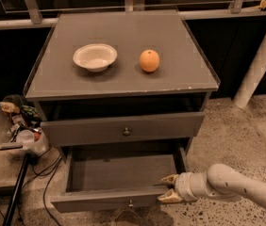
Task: Open middle drawer
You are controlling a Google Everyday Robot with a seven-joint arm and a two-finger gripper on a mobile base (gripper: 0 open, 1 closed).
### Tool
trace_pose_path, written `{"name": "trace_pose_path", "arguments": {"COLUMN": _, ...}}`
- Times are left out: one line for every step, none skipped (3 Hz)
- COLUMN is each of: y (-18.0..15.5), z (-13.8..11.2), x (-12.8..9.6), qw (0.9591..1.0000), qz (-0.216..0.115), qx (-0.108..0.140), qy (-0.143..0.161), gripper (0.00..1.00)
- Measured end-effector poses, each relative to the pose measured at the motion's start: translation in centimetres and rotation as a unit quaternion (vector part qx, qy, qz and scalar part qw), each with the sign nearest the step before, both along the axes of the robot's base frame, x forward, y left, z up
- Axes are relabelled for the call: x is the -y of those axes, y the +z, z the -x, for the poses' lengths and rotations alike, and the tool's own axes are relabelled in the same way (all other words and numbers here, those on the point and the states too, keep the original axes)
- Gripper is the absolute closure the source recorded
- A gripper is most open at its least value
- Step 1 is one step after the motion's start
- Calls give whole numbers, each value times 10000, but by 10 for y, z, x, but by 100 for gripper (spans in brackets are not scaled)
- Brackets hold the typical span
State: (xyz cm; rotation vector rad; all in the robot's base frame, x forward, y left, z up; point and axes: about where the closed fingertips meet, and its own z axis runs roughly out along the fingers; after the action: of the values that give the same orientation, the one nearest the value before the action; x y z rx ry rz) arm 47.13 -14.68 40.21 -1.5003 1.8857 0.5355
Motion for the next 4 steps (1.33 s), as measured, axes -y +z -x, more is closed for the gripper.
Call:
{"name": "trace_pose_path", "arguments": {"y": 1, "z": 18, "x": 9, "qw": 9999, "qz": 95, "qx": 41, "qy": 3, "gripper": 92}}
{"name": "trace_pose_path", "arguments": {"y": 9, "z": 23, "x": 6, "qw": 9996, "qz": 135, "qx": 237, "qy": 77, "gripper": 100}}
{"name": "trace_pose_path", "arguments": {"y": 6, "z": 36, "x": 9, "qw": 9997, "qz": 109, "qx": 226, "qy": 32, "gripper": 100}}
{"name": "trace_pose_path", "arguments": {"y": 7, "z": 36, "x": 9, "qw": 9997, "qz": 107, "qx": 226, "qy": 30, "gripper": 100}}
